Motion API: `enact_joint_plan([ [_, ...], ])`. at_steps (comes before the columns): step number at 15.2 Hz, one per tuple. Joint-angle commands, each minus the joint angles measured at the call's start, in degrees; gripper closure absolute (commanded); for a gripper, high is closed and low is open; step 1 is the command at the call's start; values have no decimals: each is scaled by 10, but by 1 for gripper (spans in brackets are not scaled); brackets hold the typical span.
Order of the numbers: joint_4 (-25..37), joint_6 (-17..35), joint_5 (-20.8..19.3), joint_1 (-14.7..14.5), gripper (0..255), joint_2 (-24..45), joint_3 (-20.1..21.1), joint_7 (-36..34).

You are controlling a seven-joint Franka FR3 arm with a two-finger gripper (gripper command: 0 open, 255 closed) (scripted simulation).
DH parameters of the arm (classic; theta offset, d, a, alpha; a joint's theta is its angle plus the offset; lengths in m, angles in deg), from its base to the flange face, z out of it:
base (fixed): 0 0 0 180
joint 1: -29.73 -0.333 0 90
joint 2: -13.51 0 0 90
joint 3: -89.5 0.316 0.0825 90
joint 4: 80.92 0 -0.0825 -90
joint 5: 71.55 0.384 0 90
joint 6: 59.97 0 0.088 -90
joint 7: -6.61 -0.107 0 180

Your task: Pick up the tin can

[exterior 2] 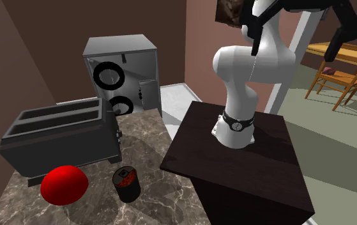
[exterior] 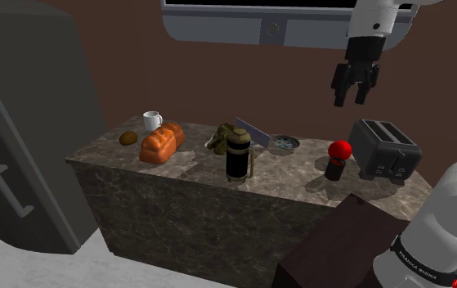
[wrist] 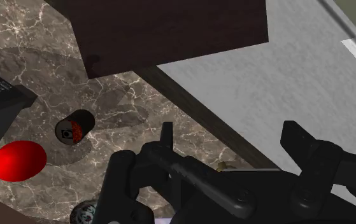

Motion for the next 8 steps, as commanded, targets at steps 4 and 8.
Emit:
enact_joint_plan([
  [4, -36, 51, -15, 16, 0, 11, -16, 4],
  [8, -75, 120, -35, 38, 0, 35, -39, 8],
])
